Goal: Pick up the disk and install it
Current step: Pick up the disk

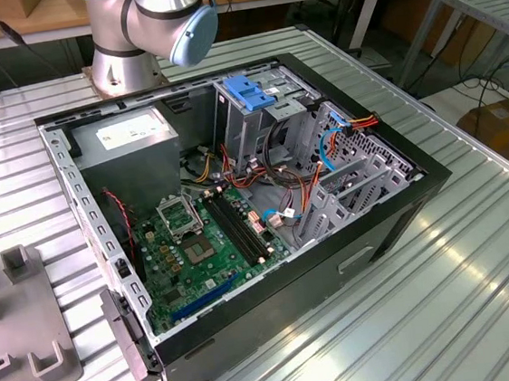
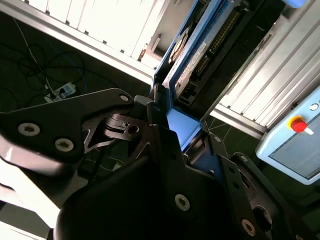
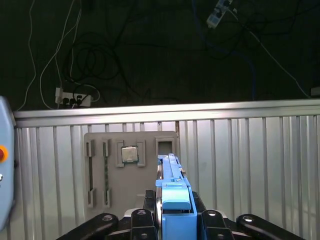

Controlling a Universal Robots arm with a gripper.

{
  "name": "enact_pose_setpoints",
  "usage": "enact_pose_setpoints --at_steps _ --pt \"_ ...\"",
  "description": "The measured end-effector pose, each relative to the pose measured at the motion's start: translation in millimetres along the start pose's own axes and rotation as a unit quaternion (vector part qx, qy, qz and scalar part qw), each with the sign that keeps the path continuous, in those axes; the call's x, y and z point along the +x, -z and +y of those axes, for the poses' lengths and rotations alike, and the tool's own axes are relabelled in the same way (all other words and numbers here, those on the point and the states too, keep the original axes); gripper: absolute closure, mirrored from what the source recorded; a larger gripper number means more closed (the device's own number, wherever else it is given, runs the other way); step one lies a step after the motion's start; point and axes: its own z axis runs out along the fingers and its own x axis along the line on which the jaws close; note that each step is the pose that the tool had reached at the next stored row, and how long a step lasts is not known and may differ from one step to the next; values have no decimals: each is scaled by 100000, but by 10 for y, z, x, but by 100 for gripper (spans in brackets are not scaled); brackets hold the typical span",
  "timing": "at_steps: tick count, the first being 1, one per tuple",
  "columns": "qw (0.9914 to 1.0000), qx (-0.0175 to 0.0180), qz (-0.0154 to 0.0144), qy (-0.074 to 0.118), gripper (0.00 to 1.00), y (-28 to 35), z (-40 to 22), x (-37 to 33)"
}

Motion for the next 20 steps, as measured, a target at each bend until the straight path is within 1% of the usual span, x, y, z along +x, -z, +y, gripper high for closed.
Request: enact_pose_setpoints --at_steps 1,4,12,15,17,18,20 --pt "100000 1 -2 0 63 26 -1 0" --pt "100000 -9 4 -1 63 70 -1 0" --pt "100000 1 -2 2 63 70 -5 0" --pt "100000 -6 -1 -1 63 70 -41 -1" --pt "100000 -5 -1 1 63 70 -73 -3" --pt "100000 -6 -1 -1 63 69 -109 -4" --pt "100000 1 -3 -3 63 68 -132 -6"
